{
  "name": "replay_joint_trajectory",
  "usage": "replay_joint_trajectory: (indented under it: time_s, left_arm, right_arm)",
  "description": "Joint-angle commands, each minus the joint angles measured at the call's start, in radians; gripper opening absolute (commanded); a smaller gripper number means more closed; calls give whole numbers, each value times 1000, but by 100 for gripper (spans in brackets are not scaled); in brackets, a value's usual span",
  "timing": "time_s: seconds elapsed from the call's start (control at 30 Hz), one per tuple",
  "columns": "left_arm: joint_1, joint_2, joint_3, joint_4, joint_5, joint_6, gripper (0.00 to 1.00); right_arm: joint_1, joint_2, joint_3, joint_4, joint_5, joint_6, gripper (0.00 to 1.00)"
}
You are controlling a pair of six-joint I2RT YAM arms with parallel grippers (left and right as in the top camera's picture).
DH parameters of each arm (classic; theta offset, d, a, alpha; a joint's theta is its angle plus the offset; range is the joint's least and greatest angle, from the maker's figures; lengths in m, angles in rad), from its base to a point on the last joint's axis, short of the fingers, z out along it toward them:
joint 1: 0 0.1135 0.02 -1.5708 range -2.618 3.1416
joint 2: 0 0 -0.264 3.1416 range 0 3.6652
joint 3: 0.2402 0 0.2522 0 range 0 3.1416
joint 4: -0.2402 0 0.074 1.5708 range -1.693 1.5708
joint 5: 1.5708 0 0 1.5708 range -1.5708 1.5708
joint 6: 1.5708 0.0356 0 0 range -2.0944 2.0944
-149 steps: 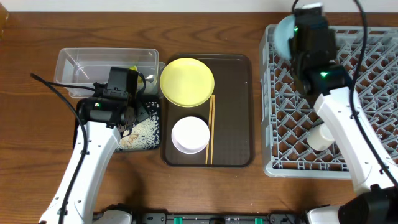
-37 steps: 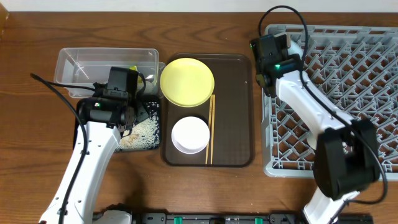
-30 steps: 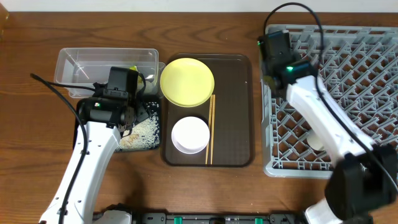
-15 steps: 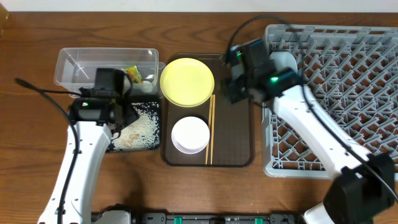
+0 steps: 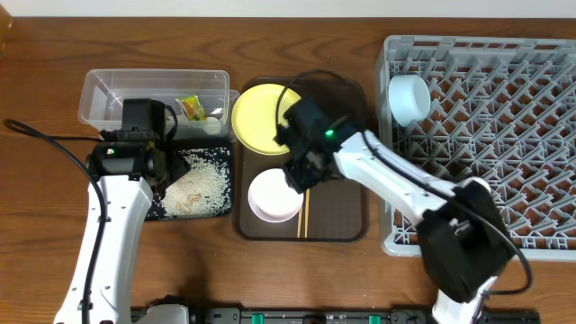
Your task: Sort waste into correct bins and load items into the dishwasher rack
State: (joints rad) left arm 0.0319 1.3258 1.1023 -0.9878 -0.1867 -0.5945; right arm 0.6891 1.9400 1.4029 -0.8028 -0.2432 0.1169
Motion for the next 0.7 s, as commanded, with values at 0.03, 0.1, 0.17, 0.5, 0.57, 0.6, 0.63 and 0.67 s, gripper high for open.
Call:
replay_joint_trajectory:
  time_s: [0.03,0.1,0.17,0.5,0.57,0.6,0.63,0.67]
  left_arm:
    - [5,-6,13,-3,-5,13,75]
    - [5,-6,13,-3,-5,13,75]
    - [5,-6,13,-3,-5,13,75]
    - [5,-6,13,-3,-5,13,75]
    - [5,-6,13,-2,-5,13,75]
    - [5,-6,13,-2,-5,13,75]
    - [5,-6,13,-2,-5,13,75]
    - [5,-6,13,-2,-5,13,75]
  right_arm:
    - [21,64,-3,-2,45,69,39]
    - [21,82,-3,-2,60,88,33]
    - [18,89,-3,1,60,93,13]
    - [-52,-65,11,6,203,95,1]
    - [-90,-140,11,14,267,95,1]
    - [-112,-175,11,20,307,95,1]
    - [-132,-206,11,28,348,95,1]
    - [-157,-238,11,40,401,94,1]
